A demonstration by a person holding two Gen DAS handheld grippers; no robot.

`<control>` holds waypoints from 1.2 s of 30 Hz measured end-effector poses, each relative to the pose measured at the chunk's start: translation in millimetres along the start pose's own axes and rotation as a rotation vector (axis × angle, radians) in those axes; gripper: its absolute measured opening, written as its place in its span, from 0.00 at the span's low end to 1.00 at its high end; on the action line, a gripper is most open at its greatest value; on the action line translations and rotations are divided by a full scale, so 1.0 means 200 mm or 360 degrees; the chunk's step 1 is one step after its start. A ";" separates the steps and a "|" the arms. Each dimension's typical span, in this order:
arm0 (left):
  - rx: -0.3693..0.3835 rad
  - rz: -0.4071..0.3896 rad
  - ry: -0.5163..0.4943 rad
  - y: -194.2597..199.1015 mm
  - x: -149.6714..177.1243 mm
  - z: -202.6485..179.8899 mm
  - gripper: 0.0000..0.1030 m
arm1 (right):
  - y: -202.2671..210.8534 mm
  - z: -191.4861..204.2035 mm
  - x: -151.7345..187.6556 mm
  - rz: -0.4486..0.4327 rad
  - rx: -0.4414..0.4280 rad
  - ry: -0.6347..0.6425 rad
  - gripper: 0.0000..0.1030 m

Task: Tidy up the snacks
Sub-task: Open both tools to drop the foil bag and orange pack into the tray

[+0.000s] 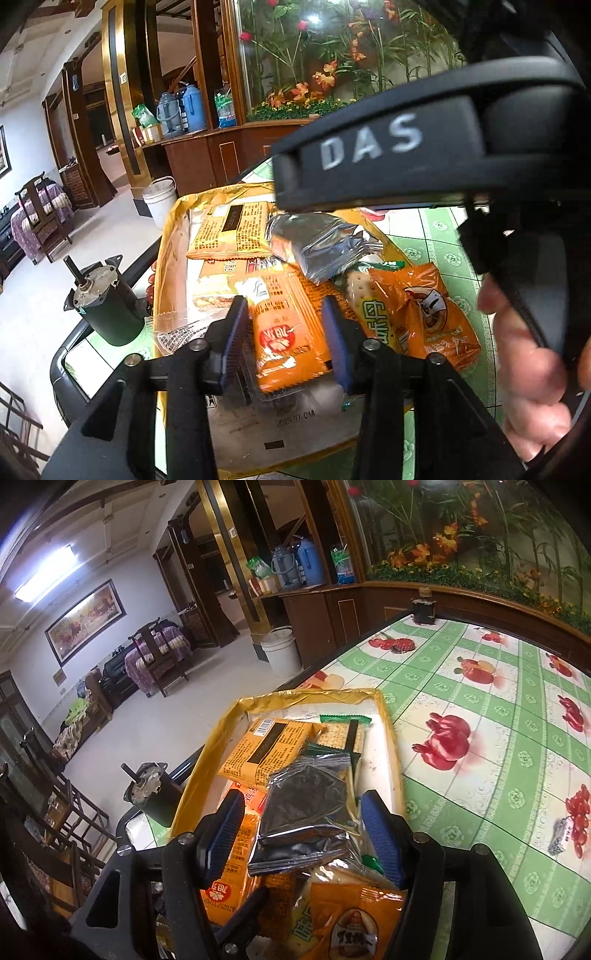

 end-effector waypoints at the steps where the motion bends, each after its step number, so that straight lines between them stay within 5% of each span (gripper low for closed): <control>1: -0.0010 -0.0003 -0.0007 0.00 0.00 0.00 0.42 | 0.01 0.00 0.00 -0.0009 -0.0006 -0.0004 0.66; 7: -0.0049 -0.0026 -0.0018 0.01 0.00 0.00 0.52 | 0.11 -0.05 0.01 -0.0062 -0.0011 -0.0040 0.66; 19: -0.0111 -0.0046 -0.0052 0.01 0.00 -0.01 0.55 | 0.39 -0.18 0.12 -0.0188 -0.0007 -0.0138 0.70; 23: -0.0172 -0.0065 -0.0032 0.02 0.00 0.01 0.82 | 0.48 -0.22 0.21 -0.0212 0.0018 -0.0146 0.75; 36: -0.0134 -0.0087 0.0082 0.16 0.08 0.10 0.83 | 0.61 -0.33 0.47 -0.0194 0.0047 -0.0258 0.83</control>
Point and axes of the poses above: each gripper's, at about its wrist camera, not at the fingertips, and y roughly against the way its jaws point, z to its left, x to its underside, the point moved 3 cm from there along -y, roughly the way its jaws point, and after that the axes turned 12 degrees about -x, right-handed, at the moved point
